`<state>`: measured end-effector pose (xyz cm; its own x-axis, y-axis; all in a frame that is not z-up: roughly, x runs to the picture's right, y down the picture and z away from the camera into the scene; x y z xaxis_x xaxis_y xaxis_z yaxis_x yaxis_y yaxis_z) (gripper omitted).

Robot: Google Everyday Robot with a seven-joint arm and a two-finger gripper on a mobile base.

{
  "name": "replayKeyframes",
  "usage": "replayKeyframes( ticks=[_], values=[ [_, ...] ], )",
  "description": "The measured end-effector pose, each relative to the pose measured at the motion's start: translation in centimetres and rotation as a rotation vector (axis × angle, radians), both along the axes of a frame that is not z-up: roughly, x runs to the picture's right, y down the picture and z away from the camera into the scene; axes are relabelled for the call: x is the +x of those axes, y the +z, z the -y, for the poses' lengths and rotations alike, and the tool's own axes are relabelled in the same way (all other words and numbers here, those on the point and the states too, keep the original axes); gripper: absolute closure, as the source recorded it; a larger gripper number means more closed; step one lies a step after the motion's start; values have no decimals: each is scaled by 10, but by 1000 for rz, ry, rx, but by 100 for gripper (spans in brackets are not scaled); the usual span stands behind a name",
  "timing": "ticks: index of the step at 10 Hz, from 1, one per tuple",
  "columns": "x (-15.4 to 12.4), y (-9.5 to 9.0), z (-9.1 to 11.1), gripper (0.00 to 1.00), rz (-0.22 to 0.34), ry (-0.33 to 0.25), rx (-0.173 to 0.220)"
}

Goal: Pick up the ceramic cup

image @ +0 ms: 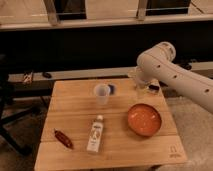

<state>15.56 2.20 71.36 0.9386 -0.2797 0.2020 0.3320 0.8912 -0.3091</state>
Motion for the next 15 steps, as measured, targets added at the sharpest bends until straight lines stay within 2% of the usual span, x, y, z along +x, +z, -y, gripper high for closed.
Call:
replayKeyframes(
  ticks=[1,4,8,12,15],
  values=[
    [-2,3,0,20,7,-8,11],
    [-38,14,-1,20,63,-46,35],
    [-52,32,-7,20,107,-65,70],
    [-88,57,-18,20,156,-69,73],
    [-91,70,-25,20,190,-77,69]
  ],
)
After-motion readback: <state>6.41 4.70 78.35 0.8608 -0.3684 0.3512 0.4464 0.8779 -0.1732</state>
